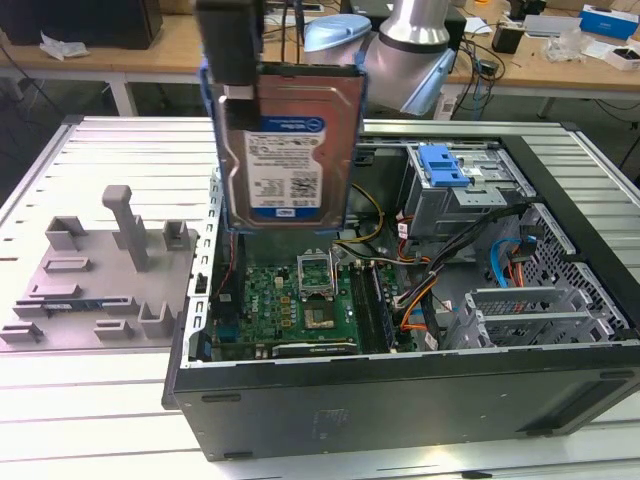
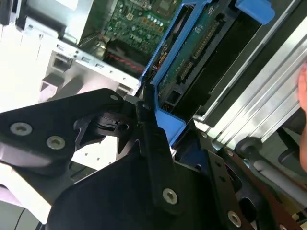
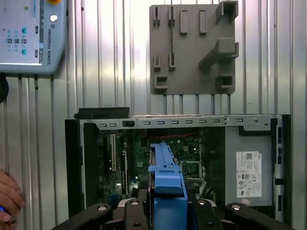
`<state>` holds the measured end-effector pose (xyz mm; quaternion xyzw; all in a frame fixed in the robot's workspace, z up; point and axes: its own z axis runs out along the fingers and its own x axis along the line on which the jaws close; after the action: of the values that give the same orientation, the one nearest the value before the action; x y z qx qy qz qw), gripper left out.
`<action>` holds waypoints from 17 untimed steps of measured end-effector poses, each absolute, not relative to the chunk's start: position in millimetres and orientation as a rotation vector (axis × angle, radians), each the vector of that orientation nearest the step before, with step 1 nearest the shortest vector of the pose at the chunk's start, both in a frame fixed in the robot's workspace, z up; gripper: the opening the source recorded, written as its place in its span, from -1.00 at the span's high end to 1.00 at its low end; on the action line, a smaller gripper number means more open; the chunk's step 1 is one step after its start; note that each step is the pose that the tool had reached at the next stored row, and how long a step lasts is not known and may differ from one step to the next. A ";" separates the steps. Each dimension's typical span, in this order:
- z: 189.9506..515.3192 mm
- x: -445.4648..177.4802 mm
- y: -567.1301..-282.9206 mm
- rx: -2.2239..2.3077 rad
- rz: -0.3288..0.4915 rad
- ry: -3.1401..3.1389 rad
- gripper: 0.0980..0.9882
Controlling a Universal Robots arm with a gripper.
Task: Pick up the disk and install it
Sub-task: 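Pick up the disk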
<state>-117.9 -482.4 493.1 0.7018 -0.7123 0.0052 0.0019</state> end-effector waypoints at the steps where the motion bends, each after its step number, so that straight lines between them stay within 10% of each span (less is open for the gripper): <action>1: 493.1 -113.8 -484.1 2.202 0.017 -2.235 0.39; 17: 490.5 -11.2 -526.8 2.202 0.016 -2.235 0.39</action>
<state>-11.2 -526.8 490.5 0.7018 -0.7124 0.0052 0.0019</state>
